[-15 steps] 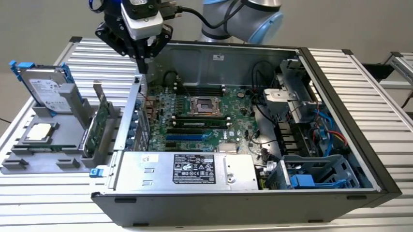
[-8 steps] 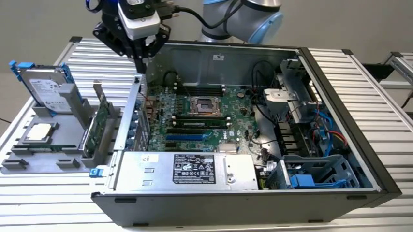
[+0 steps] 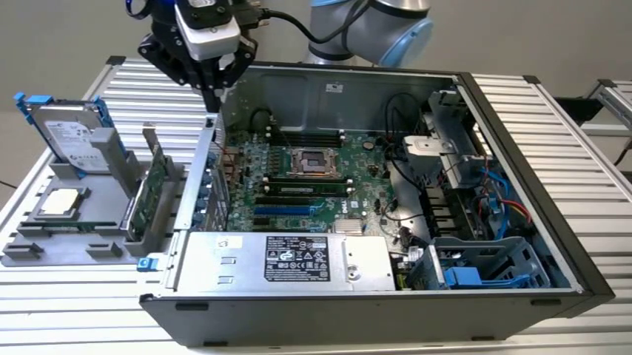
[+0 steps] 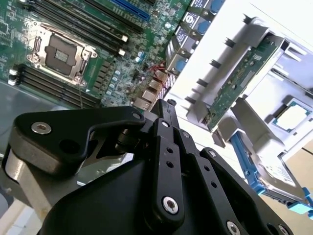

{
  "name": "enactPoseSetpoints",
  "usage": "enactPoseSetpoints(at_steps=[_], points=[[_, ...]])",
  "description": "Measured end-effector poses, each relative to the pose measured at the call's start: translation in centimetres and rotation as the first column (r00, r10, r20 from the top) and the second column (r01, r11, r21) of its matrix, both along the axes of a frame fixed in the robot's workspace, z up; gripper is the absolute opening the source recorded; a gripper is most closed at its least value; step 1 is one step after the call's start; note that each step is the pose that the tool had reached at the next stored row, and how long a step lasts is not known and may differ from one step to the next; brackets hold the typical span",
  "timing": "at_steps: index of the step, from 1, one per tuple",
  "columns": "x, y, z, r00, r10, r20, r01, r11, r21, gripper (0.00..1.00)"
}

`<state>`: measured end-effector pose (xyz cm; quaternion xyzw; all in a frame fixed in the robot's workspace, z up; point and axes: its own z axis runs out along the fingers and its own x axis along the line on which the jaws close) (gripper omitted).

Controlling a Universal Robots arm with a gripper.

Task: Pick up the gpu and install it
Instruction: 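Reach for the gpu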

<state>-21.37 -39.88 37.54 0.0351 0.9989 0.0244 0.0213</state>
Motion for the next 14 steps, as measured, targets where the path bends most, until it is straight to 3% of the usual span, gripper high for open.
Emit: enactPoseSetpoints(at_steps=[14], points=[[-0.75,0.0,0.0,1.0,0.0,0.0001,0.0,1.0,0.0,0.0]])
